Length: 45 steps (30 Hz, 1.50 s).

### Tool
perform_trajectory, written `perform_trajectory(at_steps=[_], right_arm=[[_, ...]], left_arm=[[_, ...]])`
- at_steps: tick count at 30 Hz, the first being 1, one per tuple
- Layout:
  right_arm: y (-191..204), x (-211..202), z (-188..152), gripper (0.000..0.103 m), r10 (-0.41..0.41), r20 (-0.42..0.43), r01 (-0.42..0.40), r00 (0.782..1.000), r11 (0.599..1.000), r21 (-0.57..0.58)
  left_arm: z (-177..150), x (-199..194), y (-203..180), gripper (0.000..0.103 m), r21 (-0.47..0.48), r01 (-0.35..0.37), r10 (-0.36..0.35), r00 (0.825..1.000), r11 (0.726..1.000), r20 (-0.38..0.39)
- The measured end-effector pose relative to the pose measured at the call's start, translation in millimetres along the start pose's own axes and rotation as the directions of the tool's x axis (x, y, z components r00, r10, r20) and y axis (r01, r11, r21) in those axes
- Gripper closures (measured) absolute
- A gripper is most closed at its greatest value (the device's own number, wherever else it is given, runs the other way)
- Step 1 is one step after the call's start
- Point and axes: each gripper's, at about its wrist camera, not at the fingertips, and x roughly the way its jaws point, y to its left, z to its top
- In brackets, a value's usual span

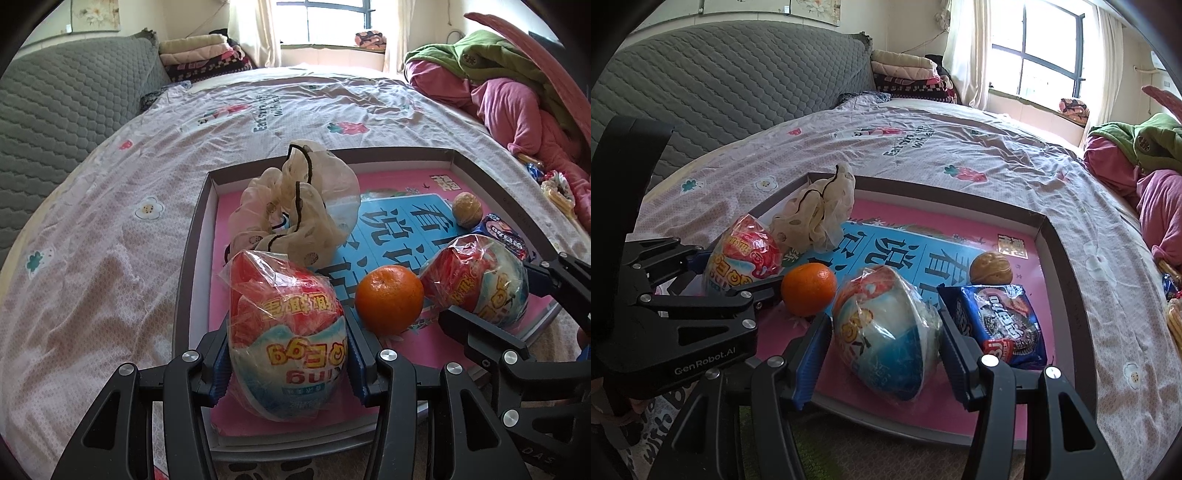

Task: Organize objects
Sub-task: 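Open the right tool to release the blue-white egg while the left tool releases the red-white egg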

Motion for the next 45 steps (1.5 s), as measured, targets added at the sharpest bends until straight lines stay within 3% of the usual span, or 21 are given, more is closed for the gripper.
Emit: perform_trajectory(at_steps=[19,45], right_arm=[[-2.0,-12.8,-0.3,0.043,-0.011,0.007,0.012,1.0,1.0,-0.011],[-13.2,-46.9,1.5,0.041,-0.02,0.086,0.019,0.996,1.0,0.014]], left_arm=[[-4.9,-5.1,6.8,0.044,-0.015,0.047,-0.048,0.998,0.999,-0.033],[-16.7,-50.8,-1.4,0.041,-0.004,-0.007,0.007,0.998,1.0,0.069]])
